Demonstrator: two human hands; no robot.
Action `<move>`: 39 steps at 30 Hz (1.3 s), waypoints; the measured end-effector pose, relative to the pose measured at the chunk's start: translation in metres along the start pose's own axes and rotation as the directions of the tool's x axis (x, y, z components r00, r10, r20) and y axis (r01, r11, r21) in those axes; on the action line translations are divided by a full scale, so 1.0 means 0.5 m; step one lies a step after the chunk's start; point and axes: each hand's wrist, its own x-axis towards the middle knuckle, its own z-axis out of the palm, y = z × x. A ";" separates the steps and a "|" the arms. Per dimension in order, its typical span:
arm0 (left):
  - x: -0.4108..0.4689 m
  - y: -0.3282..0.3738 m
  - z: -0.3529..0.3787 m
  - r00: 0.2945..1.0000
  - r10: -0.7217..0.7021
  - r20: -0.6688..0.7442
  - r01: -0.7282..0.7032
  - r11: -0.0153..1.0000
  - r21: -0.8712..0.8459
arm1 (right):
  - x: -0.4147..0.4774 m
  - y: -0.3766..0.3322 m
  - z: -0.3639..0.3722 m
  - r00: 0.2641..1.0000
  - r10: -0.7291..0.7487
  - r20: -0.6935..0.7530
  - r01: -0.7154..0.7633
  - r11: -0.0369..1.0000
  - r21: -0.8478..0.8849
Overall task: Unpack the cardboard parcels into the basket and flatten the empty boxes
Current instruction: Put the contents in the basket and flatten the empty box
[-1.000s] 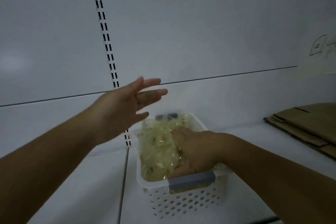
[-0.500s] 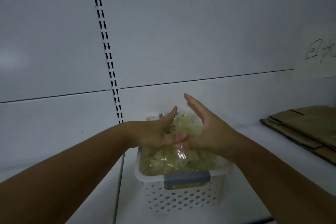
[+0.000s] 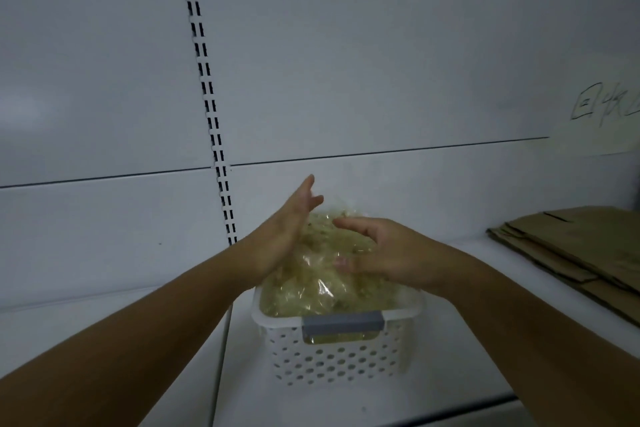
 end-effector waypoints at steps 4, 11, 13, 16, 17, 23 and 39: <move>-0.005 -0.006 0.000 0.950 0.011 -0.311 -0.060 0.987 -0.148 | 0.004 0.002 0.008 0.999 -0.035 -0.024 0.031 0.992 -0.120; -0.017 -0.002 0.011 0.780 0.365 -0.509 -0.159 0.902 0.403 | 0.005 0.002 0.009 0.982 -0.026 -0.187 0.070 0.971 0.229; -0.019 0.000 0.009 0.725 0.454 -0.518 -0.179 0.850 0.495 | 0.004 0.002 0.005 0.974 0.044 -0.222 0.042 0.930 0.366; -0.021 0.000 0.007 0.711 0.465 -0.527 -0.183 0.846 0.500 | 0.005 0.004 0.016 0.976 -0.051 -0.210 0.060 0.997 0.039; -0.023 0.001 0.005 0.729 0.413 -0.546 -0.173 0.883 0.436 | 0.006 0.003 0.022 0.978 -0.095 -0.187 0.077 0.992 -0.100; -0.018 0.060 -0.077 0.824 -0.205 -0.528 -0.205 0.760 -0.616 | 0.004 0.001 0.020 0.978 -0.120 -0.171 0.068 0.957 -0.282; -0.073 0.102 -0.132 0.901 -0.197 -0.386 -0.017 0.873 -0.487 | -0.013 -0.022 0.029 0.796 -0.441 -0.415 0.230 0.854 -0.466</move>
